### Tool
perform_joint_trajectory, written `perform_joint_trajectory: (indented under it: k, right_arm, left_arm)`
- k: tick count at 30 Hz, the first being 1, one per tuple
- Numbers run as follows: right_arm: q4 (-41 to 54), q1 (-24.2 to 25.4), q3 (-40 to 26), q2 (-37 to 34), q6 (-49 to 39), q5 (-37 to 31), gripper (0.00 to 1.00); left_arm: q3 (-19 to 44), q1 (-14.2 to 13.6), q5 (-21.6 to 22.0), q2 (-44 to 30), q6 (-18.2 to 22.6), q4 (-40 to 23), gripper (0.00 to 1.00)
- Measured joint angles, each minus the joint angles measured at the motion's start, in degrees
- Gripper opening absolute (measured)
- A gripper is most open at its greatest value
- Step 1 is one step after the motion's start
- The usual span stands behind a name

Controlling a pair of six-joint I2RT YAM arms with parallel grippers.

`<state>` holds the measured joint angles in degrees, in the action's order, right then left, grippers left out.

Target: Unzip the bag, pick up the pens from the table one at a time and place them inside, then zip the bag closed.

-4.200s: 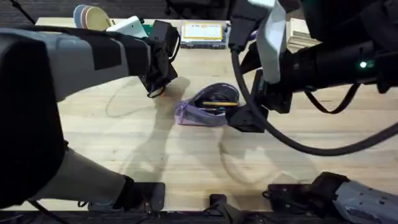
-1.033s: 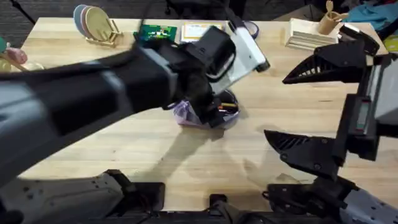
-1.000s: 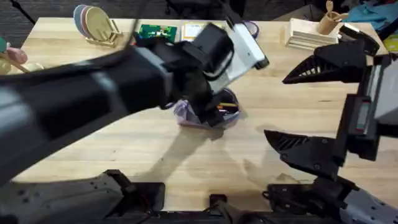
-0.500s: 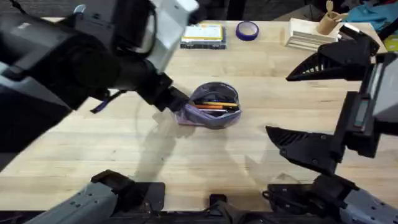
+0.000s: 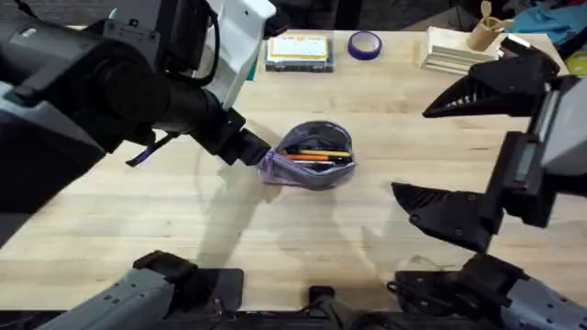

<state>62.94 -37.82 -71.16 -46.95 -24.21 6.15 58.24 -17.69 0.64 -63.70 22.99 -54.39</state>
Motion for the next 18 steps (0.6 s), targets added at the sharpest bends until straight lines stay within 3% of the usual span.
perform_joint_trajectory:
  k: [6,10,13,14,18]
  right_arm:
    - [-0.02,0.0,0.0,-1.17,0.0,-0.2,0.998]
    - [0.0,0.0,0.0,-1.3,0.0,-0.2,0.998]
    - [0.0,0.0,0.0,-1.42,0.0,-0.2,0.998]
    - [0.0,0.0,0.0,-1.57,0.0,-0.18,0.998]
    - [-0.02,0.0,0.0,-1.54,0.56,-0.17,0.998]
  left_arm:
    - [0.0,1.29,-1.02,0.0,4.21,-0.92,0.993]
    - [0.0,5.15,-5.55,0.01,11.52,-2.2,0.993]
    - [0.0,9.63,-11.04,0.0,18.65,-3.54,0.993]
    - [0.0,14.7,-16.51,0.02,25.87,-4.66,0.993]
    - [0.0,21.06,-22.72,0.01,33.97,-5.41,0.993]
